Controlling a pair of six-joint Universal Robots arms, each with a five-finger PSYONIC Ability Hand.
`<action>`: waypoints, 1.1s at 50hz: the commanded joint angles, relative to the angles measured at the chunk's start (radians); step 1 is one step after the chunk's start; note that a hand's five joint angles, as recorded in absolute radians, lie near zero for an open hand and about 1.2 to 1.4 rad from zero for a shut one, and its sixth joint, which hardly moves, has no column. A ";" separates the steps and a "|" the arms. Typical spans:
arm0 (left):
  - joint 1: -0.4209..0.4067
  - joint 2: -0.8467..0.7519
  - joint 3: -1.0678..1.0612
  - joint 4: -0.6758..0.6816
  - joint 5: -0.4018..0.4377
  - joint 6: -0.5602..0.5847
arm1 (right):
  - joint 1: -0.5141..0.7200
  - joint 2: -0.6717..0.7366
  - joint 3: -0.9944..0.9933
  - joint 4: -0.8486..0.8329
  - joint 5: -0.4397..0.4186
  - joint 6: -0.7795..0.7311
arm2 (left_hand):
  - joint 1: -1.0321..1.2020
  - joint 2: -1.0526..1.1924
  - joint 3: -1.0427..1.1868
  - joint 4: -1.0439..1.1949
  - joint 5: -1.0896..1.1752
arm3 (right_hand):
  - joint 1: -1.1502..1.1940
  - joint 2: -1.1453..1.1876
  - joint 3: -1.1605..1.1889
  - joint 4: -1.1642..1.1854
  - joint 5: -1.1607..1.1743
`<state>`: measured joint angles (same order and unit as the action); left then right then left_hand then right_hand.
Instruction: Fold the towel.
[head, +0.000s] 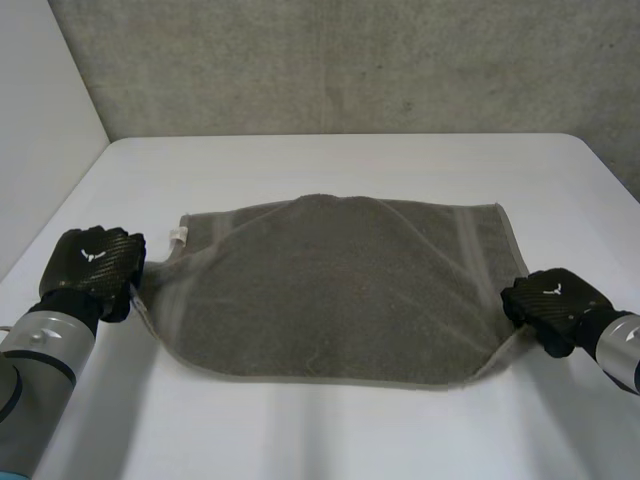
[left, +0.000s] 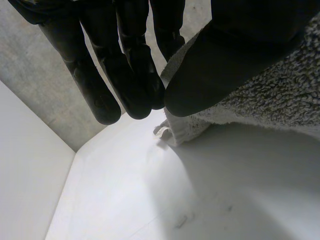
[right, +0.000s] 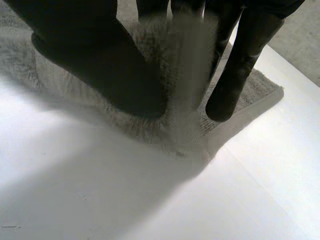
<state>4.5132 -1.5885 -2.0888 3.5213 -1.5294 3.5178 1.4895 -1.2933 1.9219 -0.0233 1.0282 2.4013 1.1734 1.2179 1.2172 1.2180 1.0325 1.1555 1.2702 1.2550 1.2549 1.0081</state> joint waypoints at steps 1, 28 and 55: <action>-0.002 0.012 0.010 -0.019 -0.003 0.003 | -0.011 -0.091 -0.021 0.017 0.016 0.027 | 0.223 0.178 0.179 0.178 0.189 | 0.241 0.126 0.141 0.141 0.214; 0.113 0.358 0.173 -0.439 0.040 -0.037 | -0.173 -0.489 -0.346 0.431 0.047 0.085 | 0.223 0.178 0.179 0.178 0.189 | 0.241 0.126 0.141 0.141 0.214; 0.087 -0.352 0.350 -0.389 0.035 -0.062 | -0.020 0.075 -0.374 0.314 0.196 0.039 | 0.223 0.178 0.179 0.178 0.189 | 0.241 0.126 0.141 0.141 0.214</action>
<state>4.6165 -1.8317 -1.8349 3.1309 -1.4870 3.4736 1.4402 -1.3004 1.5893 0.3622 1.2012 2.4272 1.2026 1.2180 1.2172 1.2180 1.0375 1.1738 1.3231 1.3547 1.3586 1.0439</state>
